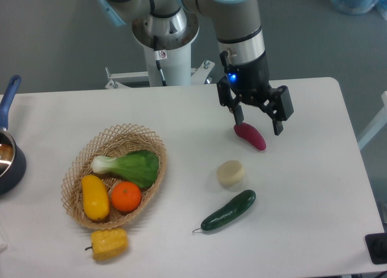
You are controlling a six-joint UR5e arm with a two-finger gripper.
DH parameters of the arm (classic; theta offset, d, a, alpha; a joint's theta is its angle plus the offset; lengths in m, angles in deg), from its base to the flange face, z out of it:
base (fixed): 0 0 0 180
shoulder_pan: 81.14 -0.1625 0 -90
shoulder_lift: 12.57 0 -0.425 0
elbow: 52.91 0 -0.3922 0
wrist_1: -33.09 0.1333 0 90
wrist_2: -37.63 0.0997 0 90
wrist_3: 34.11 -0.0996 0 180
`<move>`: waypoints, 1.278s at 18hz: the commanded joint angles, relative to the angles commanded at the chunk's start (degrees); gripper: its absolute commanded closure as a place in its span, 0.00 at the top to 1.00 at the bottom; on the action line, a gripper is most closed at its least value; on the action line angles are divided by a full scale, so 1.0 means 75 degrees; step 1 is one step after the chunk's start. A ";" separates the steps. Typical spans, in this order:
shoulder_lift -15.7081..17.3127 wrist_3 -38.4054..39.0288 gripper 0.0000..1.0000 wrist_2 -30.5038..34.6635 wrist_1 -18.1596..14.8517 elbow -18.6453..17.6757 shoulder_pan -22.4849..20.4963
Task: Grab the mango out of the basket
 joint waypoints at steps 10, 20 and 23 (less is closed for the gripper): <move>-0.0059 0.0000 1.00 -0.0023 0.0000 -0.0058 0.0000; -0.0702 0.2166 1.00 -0.0574 0.0469 0.0222 0.0479; -0.0809 0.2798 1.00 -0.0679 0.0469 0.0281 0.0889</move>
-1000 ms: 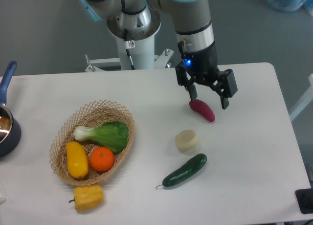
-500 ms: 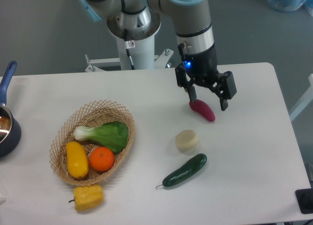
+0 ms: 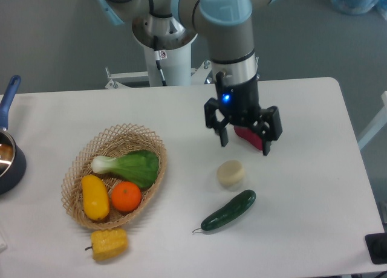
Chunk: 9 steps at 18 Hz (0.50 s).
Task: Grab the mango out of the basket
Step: 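Move the open gripper over the wicker basket toward the yellow mango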
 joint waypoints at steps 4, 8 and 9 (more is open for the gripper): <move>0.0000 0.1791 1.00 -0.0680 -0.0024 -0.0141 0.0434; -0.0012 0.3294 1.00 -0.0610 -0.0059 -0.0269 0.0845; -0.0012 0.3470 1.00 -0.0599 -0.0024 -0.0339 0.0984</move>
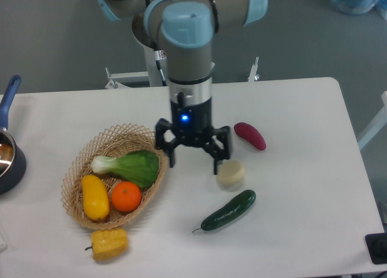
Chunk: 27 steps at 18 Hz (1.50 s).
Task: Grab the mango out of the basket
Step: 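Move the open gripper over the wicker basket toward the yellow mango, then lower the gripper onto the yellow mango and close around it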
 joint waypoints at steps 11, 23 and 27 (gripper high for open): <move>-0.0913 0.1385 1.00 0.0257 0.0024 0.0057 0.1418; -0.2062 0.1033 1.00 0.0258 0.0187 0.0245 0.2052; -0.2273 0.1010 1.00 0.0258 0.0387 0.0245 0.2064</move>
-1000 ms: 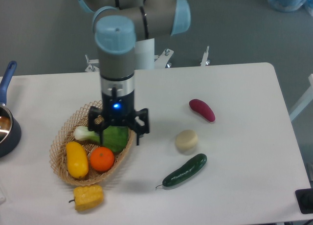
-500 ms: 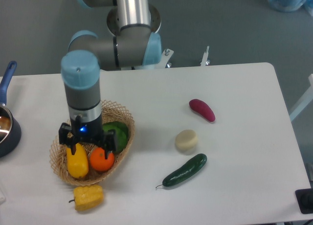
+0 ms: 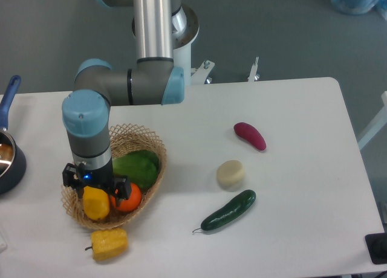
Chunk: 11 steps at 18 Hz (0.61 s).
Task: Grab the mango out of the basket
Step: 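Lower the gripper onto the yellow mango and close around it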
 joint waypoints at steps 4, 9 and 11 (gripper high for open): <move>-0.0234 -0.0059 1.00 0.0000 0.0012 0.0152 0.0035; -0.0352 -0.0059 1.00 0.0000 0.0012 0.0118 0.0059; -0.0387 -0.0059 1.00 0.0012 0.0024 0.0059 0.0105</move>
